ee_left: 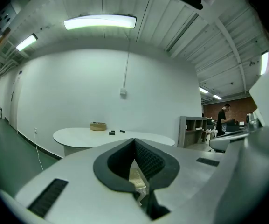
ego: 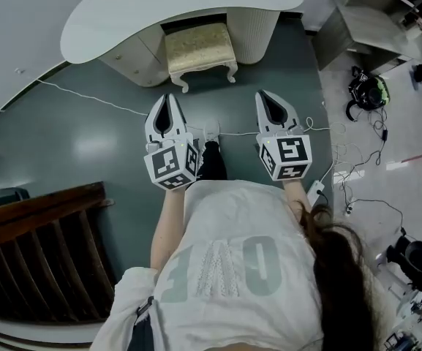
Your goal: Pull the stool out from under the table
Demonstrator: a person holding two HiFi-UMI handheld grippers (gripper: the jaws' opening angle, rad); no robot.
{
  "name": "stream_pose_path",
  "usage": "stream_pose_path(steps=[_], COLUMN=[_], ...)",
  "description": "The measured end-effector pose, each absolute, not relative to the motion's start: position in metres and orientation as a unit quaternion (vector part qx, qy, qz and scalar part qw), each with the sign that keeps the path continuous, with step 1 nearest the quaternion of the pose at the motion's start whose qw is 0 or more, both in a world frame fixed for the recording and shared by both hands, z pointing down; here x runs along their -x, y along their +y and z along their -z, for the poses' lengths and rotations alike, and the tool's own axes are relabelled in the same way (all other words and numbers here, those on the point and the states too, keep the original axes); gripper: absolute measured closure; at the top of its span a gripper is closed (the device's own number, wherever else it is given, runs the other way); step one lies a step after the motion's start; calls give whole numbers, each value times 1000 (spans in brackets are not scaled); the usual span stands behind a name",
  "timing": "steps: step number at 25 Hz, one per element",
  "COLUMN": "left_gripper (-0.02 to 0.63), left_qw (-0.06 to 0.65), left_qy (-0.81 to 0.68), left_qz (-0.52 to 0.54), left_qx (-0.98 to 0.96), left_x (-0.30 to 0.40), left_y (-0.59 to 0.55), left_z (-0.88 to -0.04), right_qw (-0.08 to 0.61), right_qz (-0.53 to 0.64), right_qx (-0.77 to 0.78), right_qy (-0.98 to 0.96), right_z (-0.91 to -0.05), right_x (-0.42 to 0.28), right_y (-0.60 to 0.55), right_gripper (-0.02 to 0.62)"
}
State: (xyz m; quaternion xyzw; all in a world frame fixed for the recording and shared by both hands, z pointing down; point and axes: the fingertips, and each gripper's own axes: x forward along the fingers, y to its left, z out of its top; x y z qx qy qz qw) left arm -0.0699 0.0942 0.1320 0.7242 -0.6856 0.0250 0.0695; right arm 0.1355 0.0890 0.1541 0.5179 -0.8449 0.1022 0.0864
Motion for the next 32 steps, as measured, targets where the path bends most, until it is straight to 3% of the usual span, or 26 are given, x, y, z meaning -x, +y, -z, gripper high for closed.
stream_pose_path(steps=[20, 32], left_gripper=[581, 580], left_qw=[86, 90], left_qy=[-659, -675], left_qz=[-44, -33], left_qx=[-746, -732], left_x=[160, 156], left_y=[-134, -167], left_z=[-150, -143], right_qw=[103, 87], right_qz=[-97, -98], right_qx=[-525, -521], right_qy=[-839, -843], right_z=[-157, -149], right_x=[-34, -45], right_y=[-144, -182], right_gripper=[566, 565])
